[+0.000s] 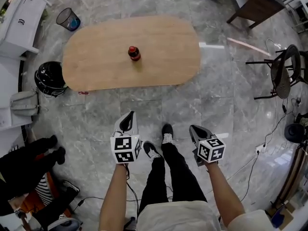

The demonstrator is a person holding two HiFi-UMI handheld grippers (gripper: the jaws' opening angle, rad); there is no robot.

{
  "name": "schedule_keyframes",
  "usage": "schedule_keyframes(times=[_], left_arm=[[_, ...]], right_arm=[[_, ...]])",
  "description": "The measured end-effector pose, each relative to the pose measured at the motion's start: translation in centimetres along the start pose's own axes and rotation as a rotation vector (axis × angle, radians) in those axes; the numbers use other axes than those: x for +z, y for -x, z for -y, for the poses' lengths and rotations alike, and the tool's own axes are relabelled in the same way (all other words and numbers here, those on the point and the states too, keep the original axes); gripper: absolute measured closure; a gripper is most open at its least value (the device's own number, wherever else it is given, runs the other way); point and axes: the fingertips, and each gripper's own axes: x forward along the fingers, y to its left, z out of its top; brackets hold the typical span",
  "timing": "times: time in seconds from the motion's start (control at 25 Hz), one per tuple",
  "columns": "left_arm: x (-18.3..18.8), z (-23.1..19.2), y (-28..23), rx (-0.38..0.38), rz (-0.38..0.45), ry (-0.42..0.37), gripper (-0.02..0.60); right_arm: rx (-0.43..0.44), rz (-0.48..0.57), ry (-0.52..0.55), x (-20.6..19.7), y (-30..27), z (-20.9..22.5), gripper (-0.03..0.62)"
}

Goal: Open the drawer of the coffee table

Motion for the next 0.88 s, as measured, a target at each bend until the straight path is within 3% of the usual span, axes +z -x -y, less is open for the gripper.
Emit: schedule_keyframes(times=[0.36, 0.48, 0.72, 0.88], left_arm=[[-0.2, -2.3, -3.7, -0.022, 0.048, -0.032, 0.572], [-3.2, -3.5, -5.7, -0.034, 0.068, -0.018, 0.572], [-10.1, -7.0, -12.0, 0.005, 0.150, -0.010, 0.572], [-14.2, -8.3, -18.0, -0.010, 0.204, -0.037, 0.572]], right_arm=[[0.049, 0.062, 0.040, 2.4, -6.1, 1.3, 0.580], [0.086, 0.083, 0.047, 0.8, -9.5, 2.9, 0.580], [0.015, 0.190, 0.083, -2.5, -16.8, 8.9, 0.580], [0.006, 0.281, 0.103, -3.2, -22.4, 11.3, 0.580]])
